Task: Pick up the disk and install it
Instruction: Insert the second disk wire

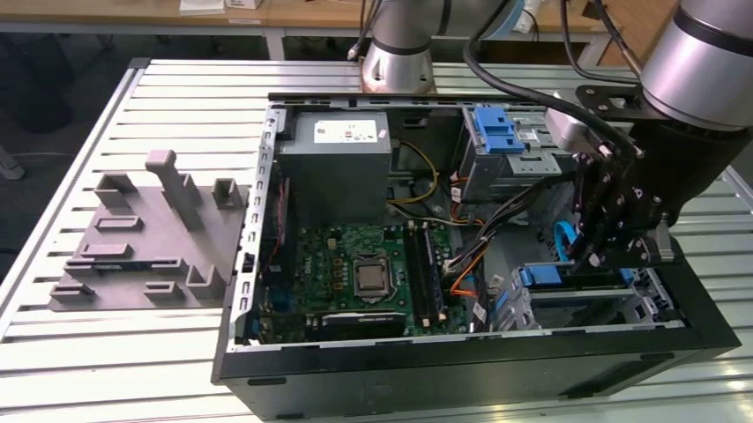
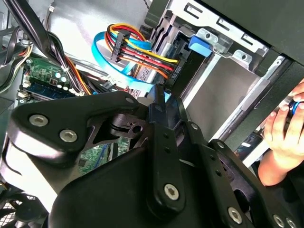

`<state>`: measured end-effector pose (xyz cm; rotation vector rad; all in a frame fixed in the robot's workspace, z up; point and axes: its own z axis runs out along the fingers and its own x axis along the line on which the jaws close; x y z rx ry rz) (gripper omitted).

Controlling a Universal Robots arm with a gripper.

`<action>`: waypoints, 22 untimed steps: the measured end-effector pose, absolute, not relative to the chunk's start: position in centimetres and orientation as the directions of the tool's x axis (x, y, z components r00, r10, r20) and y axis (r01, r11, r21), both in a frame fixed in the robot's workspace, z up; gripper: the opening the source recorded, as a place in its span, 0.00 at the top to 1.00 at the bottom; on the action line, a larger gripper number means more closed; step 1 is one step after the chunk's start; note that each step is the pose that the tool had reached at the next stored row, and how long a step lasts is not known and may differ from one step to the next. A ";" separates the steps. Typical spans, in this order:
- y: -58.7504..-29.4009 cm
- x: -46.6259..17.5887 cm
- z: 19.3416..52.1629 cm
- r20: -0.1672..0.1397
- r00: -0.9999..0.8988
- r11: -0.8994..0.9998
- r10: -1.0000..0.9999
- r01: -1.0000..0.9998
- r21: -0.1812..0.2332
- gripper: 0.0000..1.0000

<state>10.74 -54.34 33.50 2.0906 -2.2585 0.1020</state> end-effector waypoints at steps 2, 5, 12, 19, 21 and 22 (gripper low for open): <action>-54.4 10.8 33.4 0.090 -0.077 0.077 -0.993 -0.997 -0.006 0.75; -54.4 10.8 33.3 0.090 -0.077 0.077 -0.993 -0.997 -0.006 0.75; -54.6 10.8 33.2 0.090 -0.077 0.077 -0.993 -0.997 -0.006 0.75; -54.6 10.8 33.4 0.090 -0.077 0.077 -0.993 -0.997 -0.006 0.68; -54.6 10.8 33.5 0.090 -0.077 0.077 -0.993 -0.997 -0.006 0.68; -54.6 10.8 33.6 0.090 -0.077 0.077 -0.993 -0.997 -0.006 0.68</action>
